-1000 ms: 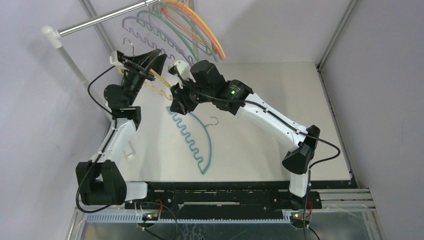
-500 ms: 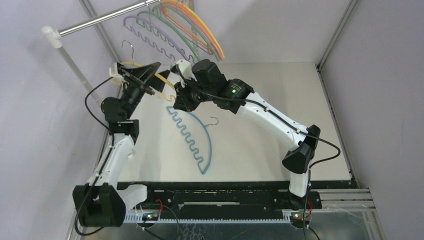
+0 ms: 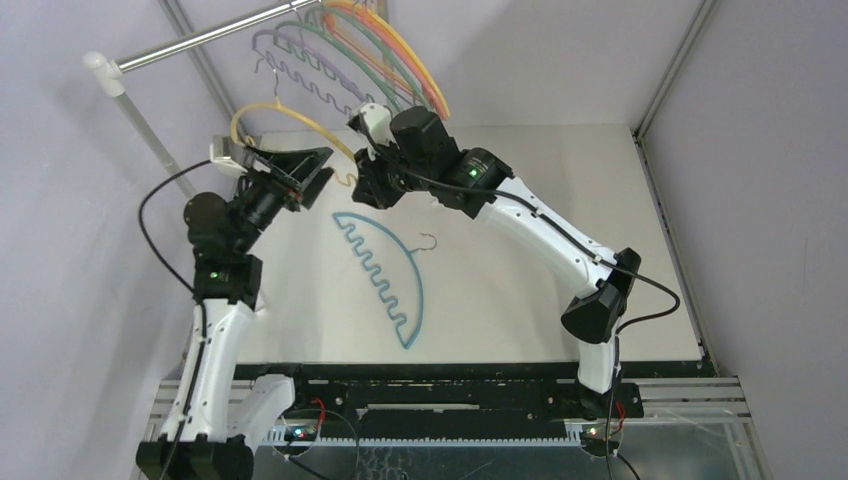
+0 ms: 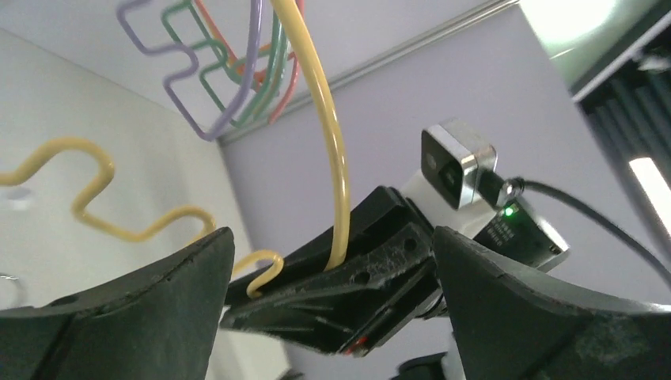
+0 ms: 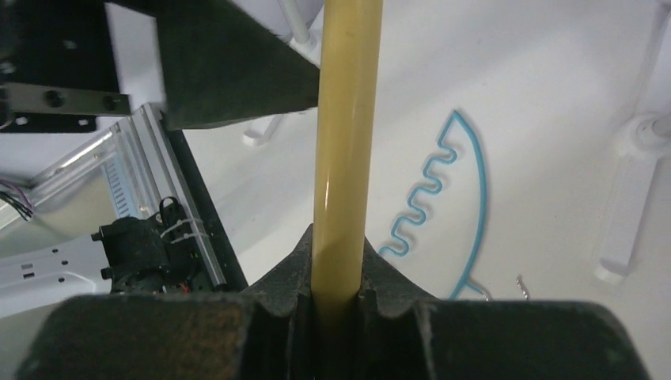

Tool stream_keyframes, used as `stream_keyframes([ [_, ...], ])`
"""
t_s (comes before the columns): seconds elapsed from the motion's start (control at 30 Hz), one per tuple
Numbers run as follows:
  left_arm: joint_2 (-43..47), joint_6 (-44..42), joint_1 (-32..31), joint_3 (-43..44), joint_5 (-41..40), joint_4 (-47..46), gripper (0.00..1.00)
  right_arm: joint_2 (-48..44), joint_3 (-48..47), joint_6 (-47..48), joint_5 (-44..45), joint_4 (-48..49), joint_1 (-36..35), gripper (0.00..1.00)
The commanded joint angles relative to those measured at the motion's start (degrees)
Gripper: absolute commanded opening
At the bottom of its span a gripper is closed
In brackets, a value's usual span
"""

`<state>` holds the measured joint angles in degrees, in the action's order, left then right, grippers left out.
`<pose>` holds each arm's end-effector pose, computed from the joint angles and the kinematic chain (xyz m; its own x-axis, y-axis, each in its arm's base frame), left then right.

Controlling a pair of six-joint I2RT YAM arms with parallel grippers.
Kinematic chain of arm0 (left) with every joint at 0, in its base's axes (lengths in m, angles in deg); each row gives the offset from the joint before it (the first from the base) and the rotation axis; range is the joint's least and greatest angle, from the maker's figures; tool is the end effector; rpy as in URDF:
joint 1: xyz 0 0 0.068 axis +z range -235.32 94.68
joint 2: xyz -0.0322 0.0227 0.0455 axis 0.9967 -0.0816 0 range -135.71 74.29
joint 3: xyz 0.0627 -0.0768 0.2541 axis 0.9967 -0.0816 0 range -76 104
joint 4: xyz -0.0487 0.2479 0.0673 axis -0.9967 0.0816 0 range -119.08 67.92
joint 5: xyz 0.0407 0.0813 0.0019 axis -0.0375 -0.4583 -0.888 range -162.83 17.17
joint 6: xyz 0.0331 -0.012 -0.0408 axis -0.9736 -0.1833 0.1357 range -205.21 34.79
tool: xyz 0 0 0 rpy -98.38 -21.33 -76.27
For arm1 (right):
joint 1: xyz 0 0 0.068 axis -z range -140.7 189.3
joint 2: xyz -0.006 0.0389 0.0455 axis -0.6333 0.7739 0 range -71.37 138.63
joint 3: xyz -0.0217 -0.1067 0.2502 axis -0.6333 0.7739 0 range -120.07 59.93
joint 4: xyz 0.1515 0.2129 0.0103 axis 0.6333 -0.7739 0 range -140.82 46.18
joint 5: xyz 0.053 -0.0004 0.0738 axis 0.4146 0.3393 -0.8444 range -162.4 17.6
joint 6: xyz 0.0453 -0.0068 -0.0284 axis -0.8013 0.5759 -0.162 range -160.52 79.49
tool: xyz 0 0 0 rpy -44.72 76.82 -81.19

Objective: Organize the hangers

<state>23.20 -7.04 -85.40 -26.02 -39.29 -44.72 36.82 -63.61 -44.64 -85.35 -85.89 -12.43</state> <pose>0.2007 -0.0199 0.4002 -0.4733 -0.8152 -0.3340 0.3553 0.1703 -0.9191 0.2538 0.3346 0.4383 -0.3416 -0.3198 -0.8838 -0.8668 0.4707 0.1647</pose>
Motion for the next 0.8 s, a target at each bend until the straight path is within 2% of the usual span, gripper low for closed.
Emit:
stream_keyframes([
  [0.0, 4.4, -21.9, 0.0, 9.5, -5.4, 26.3, 0.99, 0.1, -6.1, 1.0, -0.4, 6.0, 0.6, 0.0],
  [0.13, 7.2, -26.1, -0.1, 9.3, -8.9, 30.0, 1.0, 0.8, -7.8, 2.0, 1.2, 7.7, 0.6, 0.0],
  [0.3, 9.0, -27.7, -0.1, 8.1, -8.7, 30.7, 0.99, 3.3, -11.4, 1.1, 2.0, 12.2, 2.0, 0.0],
  [0.5, 10.1, -27.3, -0.1, 6.5, -8.2, 30.7, 0.99, 9.2, -17.4, 0.1, 2.6, 15.1, 3.1, 0.0],
  [0.77, 12.1, -27.5, -0.1, 4.4, -8.7, 32.2, 1.0, 14.5, -18.6, -0.2, 2.3, 16.4, 3.9, 0.0],
])
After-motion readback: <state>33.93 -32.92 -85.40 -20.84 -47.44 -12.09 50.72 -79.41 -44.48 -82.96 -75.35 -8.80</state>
